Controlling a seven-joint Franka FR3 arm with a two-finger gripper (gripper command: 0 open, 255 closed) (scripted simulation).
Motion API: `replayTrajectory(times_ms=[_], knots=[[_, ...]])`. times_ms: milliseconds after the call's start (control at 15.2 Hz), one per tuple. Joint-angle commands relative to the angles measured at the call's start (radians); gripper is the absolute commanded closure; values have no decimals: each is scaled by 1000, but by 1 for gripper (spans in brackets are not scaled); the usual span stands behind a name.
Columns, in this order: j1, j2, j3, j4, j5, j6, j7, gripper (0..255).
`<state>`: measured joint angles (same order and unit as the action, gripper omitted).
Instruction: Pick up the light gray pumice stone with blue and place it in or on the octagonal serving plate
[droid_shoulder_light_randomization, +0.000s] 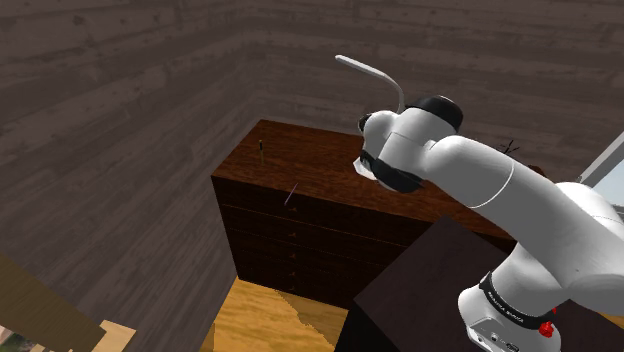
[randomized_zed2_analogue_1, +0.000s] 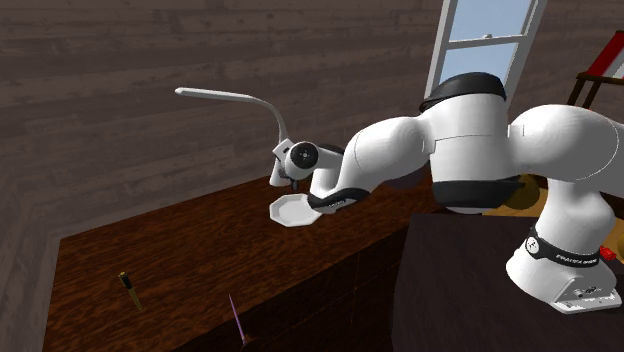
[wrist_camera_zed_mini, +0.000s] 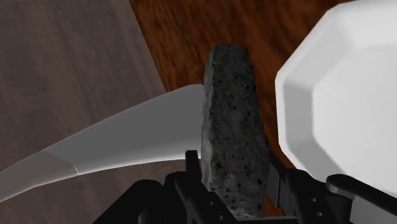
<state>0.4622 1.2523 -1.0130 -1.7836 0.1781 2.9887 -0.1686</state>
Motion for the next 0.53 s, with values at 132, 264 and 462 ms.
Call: replayTrajectory(times_ms=[132, 264, 462], knots=[[140, -27, -36, -78, 9, -49, 38, 255], [210, -37, -54, -109, 13, -79, 59, 255], [198, -7, -38, -94, 20, -69, 75, 255]])
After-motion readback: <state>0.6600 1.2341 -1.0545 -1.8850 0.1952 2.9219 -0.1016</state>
